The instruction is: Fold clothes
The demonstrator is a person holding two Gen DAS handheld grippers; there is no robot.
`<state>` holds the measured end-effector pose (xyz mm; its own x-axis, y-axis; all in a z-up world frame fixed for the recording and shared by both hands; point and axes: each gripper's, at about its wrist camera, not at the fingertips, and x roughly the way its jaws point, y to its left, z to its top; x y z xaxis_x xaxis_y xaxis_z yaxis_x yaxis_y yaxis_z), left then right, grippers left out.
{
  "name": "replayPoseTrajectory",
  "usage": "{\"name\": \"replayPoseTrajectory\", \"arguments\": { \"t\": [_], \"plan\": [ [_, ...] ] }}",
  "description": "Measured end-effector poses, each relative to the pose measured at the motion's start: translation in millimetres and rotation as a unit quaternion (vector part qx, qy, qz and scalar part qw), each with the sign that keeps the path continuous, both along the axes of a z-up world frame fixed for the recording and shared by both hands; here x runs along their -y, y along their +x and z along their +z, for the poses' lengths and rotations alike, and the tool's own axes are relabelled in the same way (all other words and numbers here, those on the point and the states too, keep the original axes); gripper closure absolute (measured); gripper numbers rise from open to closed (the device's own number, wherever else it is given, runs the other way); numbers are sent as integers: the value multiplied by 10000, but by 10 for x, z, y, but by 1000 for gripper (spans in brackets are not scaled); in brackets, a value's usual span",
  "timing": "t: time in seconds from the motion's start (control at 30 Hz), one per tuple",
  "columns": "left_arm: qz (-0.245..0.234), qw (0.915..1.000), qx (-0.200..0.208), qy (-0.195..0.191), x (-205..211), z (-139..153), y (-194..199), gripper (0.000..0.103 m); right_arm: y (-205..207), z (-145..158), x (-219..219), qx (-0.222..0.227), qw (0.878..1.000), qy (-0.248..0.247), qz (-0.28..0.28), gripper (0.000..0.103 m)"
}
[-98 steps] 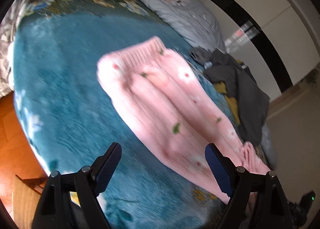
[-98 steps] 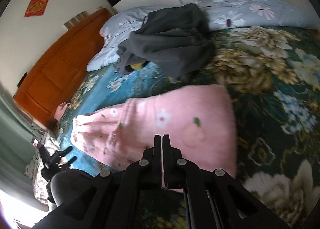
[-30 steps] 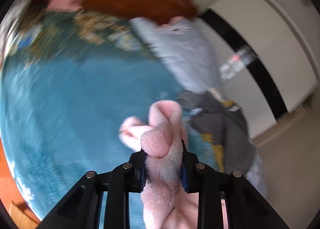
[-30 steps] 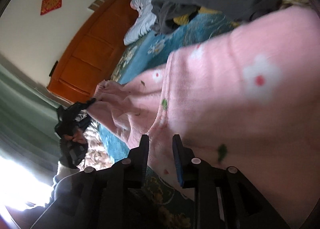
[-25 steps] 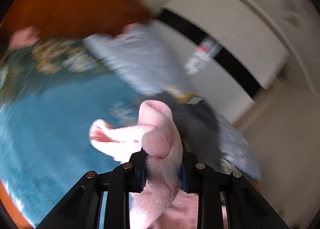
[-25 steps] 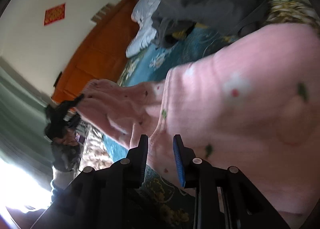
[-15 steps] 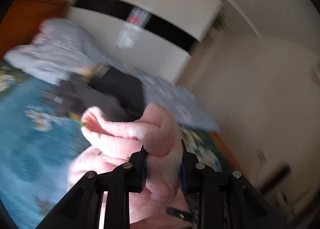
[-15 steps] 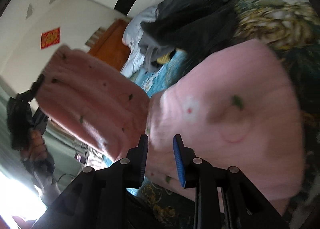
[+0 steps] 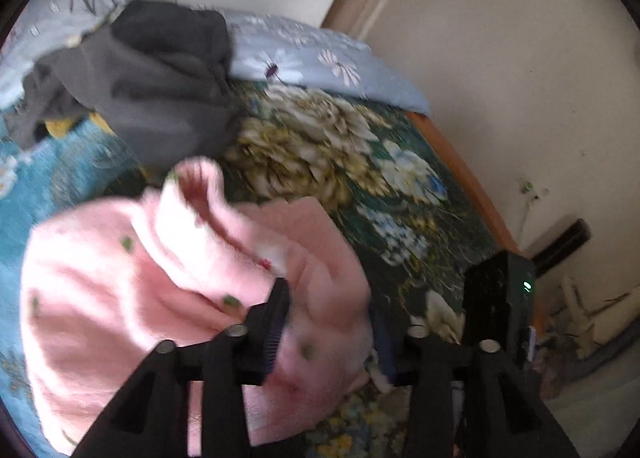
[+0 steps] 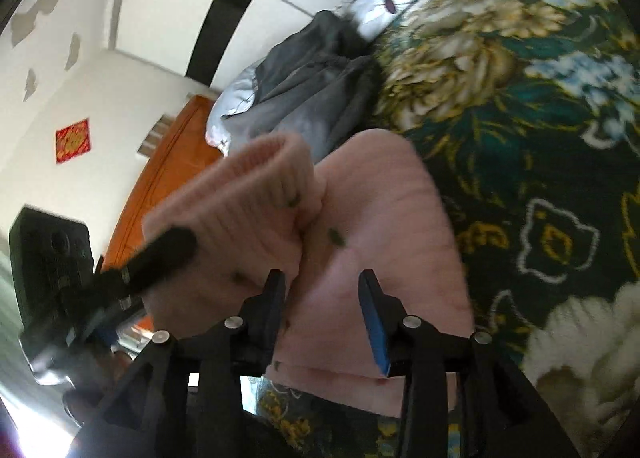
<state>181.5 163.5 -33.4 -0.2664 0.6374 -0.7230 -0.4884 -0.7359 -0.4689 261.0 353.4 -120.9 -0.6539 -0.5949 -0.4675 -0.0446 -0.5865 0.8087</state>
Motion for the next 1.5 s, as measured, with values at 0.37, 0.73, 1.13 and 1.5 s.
{"name": "replayPoseTrajectory", "arguments": {
  "t": [0.37,0.73,1.13,1.5],
  "plan": [
    [985,9948,-57,242,922,329,-89,35,113,181,-419,-88,9961,313,-825,62],
    [1888,9699,183,-1524,2096,-165,-150,34,-359,674,477,-802,9768,1883,627,42],
    [1544,9788,339,-1303,2202,-571,-112,34,-570,786,859,-743,9515,2810,1004,42],
    [1221,9830,364,-1319,2134,-779,-94,33,-668,580,976,-195,9498,2953,1017,75]
  ]
}}
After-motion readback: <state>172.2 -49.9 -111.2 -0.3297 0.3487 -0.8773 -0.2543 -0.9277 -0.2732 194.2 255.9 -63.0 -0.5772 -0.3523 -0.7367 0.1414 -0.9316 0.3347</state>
